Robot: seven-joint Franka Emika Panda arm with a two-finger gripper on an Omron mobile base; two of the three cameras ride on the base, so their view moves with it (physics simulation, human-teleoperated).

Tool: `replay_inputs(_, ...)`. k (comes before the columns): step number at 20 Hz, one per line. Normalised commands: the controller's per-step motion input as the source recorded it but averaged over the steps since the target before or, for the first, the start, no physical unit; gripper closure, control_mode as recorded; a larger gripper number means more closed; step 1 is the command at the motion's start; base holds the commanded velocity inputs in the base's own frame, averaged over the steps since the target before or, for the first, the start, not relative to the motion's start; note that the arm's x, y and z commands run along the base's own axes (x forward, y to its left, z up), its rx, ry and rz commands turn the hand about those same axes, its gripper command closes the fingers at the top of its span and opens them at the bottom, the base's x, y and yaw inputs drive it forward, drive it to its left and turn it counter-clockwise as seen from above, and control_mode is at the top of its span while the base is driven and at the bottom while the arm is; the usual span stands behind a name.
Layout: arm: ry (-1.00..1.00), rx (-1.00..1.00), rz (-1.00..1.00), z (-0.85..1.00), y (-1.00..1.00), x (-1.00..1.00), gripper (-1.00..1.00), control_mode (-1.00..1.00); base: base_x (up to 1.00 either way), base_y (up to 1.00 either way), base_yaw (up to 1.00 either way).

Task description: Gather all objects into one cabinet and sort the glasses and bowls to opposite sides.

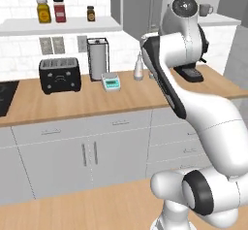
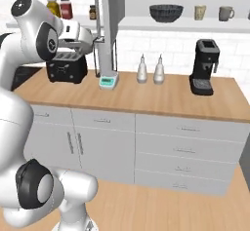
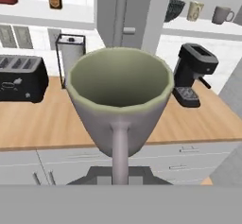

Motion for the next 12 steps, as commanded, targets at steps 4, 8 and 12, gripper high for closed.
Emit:
replay_inputs(4,0.00,0.00,0.00,0.00,0.00,0.00,1.00,1.00,-0.11,-0.62,-0.13)
replay_inputs(8,0.00,0.00,0.00,0.00,0.00,0.00,1.00,1.00,-0.05,-0.64,-0.14)
replay_inputs(12,0.00,0.00,0.00,0.00,0.00,0.00,1.00,1.00,0.00,-0.61,-0.14)
